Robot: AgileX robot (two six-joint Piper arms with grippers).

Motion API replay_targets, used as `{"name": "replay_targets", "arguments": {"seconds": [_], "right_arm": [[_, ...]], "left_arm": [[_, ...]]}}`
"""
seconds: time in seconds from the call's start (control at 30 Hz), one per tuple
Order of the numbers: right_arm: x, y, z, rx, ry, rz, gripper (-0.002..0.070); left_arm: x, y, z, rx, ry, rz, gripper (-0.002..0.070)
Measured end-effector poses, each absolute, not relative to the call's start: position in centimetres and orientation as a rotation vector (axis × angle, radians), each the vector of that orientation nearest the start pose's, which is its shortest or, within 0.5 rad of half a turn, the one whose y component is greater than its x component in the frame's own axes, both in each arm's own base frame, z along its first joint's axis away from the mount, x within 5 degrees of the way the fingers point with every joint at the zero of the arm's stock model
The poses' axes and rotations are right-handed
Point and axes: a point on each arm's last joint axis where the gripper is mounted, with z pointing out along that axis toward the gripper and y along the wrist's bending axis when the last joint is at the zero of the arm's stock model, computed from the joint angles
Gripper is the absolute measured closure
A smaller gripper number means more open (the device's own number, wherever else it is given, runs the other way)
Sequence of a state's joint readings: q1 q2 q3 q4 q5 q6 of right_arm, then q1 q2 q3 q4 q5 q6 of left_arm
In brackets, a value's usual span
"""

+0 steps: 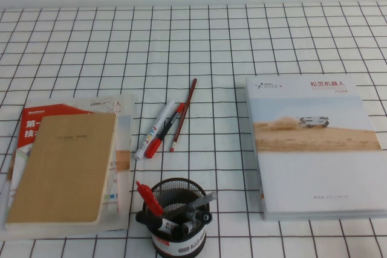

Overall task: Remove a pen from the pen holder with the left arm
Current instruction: 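Take a marker out of the pen holder and lay it on the table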

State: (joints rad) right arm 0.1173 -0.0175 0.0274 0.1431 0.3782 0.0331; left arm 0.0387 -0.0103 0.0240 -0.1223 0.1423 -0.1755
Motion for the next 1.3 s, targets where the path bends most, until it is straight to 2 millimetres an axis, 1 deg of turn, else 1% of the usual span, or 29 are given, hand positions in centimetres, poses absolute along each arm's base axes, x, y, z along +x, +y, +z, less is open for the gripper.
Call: {"name": "replay_targets", "arguments": {"seconds": [0.13,0.23,0.5,0.6,0.7,0.77,0.87,0.93,1.07,1.17,1.3], "right_arm": [[5.1,1.1,17.1,0.009,1.875,0.245,0.0691],[5.1,1.1,17.1,0.009,1.875,0.245,0.0691],[5.1,1.1,17.1,0.009,1.875,0.245,0.0691],[5.1,1.1,17.1,0.009,1.875,0.245,0.0692],[5.1,1.1,17.1,0.009,1.875,0.245,0.0691],[5.1,1.1,17.1,0.009,1.875,0.245,0.0691],[5.1,1.1,17.1,0.009,1.875,0.245,0.0691],[5.1,1.1,17.1,0.009,1.875,0.245,0.0692],[5.1,1.1,17.1,0.009,1.875,0.245,0.0691],[5.1,1.1,17.1,0.009,1.875,0.245,0.0691],[5.1,1.1,17.1,0.009,1.875,0.245,0.0691]], "left_arm": [[5.7,0.1,19.9,-0.318,1.539,-0.275,0.0678],[5.7,0.1,20.1,-0.36,1.514,-0.322,0.0678],[5.7,0.1,20.1,-0.373,1.509,-0.336,0.0678],[5.6,0.1,20.2,-0.377,1.547,-0.34,0.0677],[5.5,-0.1,22.2,-0.368,1.607,-0.339,0.0678],[5.7,-0.2,24.1,-0.348,1.689,-0.32,0.0677],[6.6,-0.5,26.3,-0.304,1.875,-0.281,0.0678],[7.4,-0.6,27.3,-0.268,1.978,-0.269,0.0677],[9.5,-1.4,28.8,-0.127,2.092,-0.295,0.0677],[11.1,-2.1,29.1,-0.032,2.128,-0.362,0.0677],[13.3,-2.7,28.6,0.055,2.161,-0.433,0.0677]]}}
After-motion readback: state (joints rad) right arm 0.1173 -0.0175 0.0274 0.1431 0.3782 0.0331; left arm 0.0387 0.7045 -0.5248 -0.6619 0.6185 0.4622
